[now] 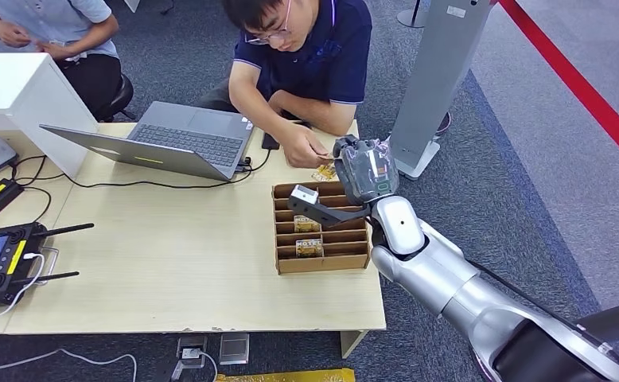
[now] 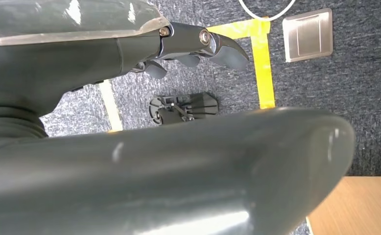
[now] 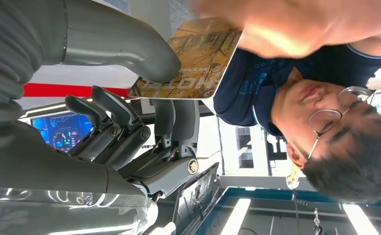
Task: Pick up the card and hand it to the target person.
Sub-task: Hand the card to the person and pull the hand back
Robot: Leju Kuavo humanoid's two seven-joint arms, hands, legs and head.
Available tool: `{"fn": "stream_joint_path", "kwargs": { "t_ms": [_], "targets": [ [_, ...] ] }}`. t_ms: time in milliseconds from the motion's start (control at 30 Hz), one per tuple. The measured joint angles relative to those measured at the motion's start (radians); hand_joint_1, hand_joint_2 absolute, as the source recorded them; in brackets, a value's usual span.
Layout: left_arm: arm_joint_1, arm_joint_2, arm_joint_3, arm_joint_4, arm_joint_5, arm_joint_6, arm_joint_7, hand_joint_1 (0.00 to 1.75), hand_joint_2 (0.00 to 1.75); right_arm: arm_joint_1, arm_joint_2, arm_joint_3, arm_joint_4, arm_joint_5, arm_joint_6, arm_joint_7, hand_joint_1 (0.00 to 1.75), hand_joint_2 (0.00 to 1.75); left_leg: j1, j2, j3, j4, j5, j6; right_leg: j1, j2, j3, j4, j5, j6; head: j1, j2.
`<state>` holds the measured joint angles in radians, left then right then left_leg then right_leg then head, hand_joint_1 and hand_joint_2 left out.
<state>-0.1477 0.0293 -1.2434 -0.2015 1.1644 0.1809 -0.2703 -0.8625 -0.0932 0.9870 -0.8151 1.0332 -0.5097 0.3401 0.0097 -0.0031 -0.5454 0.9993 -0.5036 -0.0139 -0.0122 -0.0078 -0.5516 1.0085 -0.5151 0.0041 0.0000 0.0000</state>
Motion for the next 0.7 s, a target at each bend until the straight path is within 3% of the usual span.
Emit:
{"fn": "stream_joint_path", "kwargs": {
  "t_ms": [200,267,333,400,467,567,700],
  "targets": [
    [0.002,0.001,-0.006,-0.003,-0.005,-0.01,-0.011,0.0,0.0,0.003,-0.002,-0.001,-0.004,-0.004,0.0,-0.001,1.75,1.75,0.0,0.0,0.001,-0.002,0.002,0.0,0.0,0.0,0.002,-0.002,0.001,0.0,0.0,0.0],
    [0.002,0.001,-0.015,-0.001,-0.015,-0.009,-0.012,0.0,0.0,0.005,-0.004,-0.002,-0.008,-0.007,0.001,-0.002,0.87,1.75,0.0,-0.001,0.001,-0.002,0.001,0.0,0.0,-0.001,0.001,-0.002,0.001,0.0,0.0,0.0],
    [0.002,0.001,-0.021,0.0,-0.023,-0.006,-0.011,0.0,0.87,0.007,-0.005,-0.004,-0.013,-0.01,-0.001,-0.004,0.0,1.75,0.0,-0.002,-0.001,0.0,0.0,0.0,0.0,-0.002,0.0,-0.001,-0.001,0.0,0.0,0.0],
    [0.003,0.001,-0.016,-0.001,-0.019,-0.004,-0.018,0.0,0.87,0.01,-0.006,-0.009,-0.02,-0.021,-0.001,-0.007,0.0,1.75,0.0,-0.001,-0.001,0.0,-0.001,0.0,0.0,-0.001,0.0,0.0,-0.001,0.0,0.0,0.0],
    [0.008,0.002,0.001,-0.001,-0.003,0.002,-0.031,0.0,0.0,0.03,-0.004,-0.043,-0.052,-0.112,0.012,-0.046,0.0,1.75,0.0,-0.001,-0.001,0.0,0.0,0.0,0.0,-0.001,0.0,0.0,-0.001,0.0,0.0,0.0],
    [0.024,0.005,0.025,0.0,0.021,0.016,-0.037,0.0,0.0,0.086,-0.012,-0.118,-0.149,-0.374,0.034,-0.155,0.0,1.75,0.0,-0.002,0.0,-0.001,0.0,0.0,0.0,-0.001,0.001,-0.001,0.0,0.0,0.0,0.0],
    [0.037,0.01,0.035,-0.001,0.035,0.021,-0.034,0.0,0.0,0.182,-0.09,-0.142,-0.341,-0.519,0.016,-0.17,0.0,1.75,0.0,-0.003,0.0,-0.001,0.0,0.0,0.0,-0.002,0.001,-0.001,-0.001,0.0,0.0,0.0]
  ]
}}
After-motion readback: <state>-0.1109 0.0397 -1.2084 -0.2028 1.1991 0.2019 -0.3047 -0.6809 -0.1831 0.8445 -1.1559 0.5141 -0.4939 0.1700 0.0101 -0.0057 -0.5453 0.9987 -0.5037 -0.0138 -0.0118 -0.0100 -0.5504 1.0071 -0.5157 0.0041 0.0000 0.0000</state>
